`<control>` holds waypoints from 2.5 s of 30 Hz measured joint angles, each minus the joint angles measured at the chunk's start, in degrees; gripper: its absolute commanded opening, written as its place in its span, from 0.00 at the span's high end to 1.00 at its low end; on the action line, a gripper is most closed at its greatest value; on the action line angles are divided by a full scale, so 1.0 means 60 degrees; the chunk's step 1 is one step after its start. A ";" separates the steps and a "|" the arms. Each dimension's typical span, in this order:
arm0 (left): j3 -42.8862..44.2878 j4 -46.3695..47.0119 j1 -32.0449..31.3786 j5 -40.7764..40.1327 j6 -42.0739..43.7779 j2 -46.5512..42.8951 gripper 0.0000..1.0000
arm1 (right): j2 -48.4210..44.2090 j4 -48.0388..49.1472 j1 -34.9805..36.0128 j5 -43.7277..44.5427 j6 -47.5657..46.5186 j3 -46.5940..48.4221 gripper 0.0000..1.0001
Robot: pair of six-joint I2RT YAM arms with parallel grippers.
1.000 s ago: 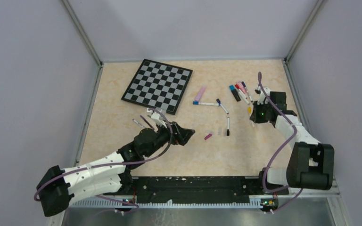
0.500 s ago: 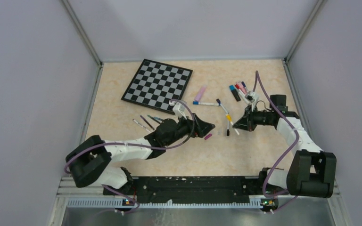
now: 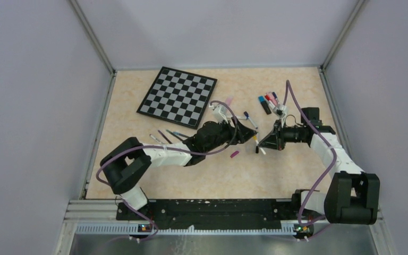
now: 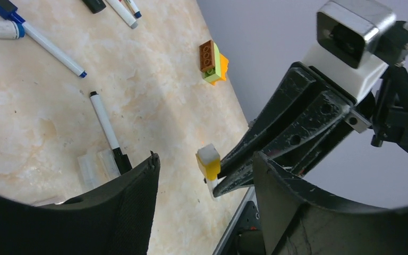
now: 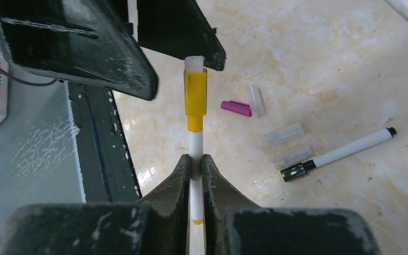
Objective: Open the pen caps
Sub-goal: Pick up the pen from the center of the board, then open the pen cap from the pen.
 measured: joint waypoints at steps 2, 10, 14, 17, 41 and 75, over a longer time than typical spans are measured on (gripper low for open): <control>0.0189 -0.0208 -0.0007 0.0000 -0.0146 0.0182 0.36 | -0.0033 0.0000 0.0058 -0.0051 -0.0007 0.0004 1.00; 0.0521 -0.0634 -0.0113 -0.0211 -0.0455 0.0579 0.49 | -0.0055 0.0007 0.0204 -0.0058 -0.0004 0.0007 1.00; 0.0637 -0.0754 -0.0189 -0.0222 -0.0554 0.0637 0.54 | -0.0055 0.0011 0.0204 -0.0040 0.0004 0.0004 1.00; 0.0674 -0.0780 -0.0244 -0.0219 -0.0590 0.0637 0.62 | -0.0055 0.0015 0.0204 0.0004 0.0018 0.0007 1.00; 0.0823 -0.0044 -0.0324 0.0117 -0.0554 0.0805 1.00 | -0.0153 0.0729 0.0474 0.0175 0.0798 -0.0004 0.88; -0.3461 -0.0652 0.3129 -0.3027 -0.0780 -0.6178 1.00 | 0.0892 -0.0138 0.3348 0.1024 -0.0455 0.0437 1.00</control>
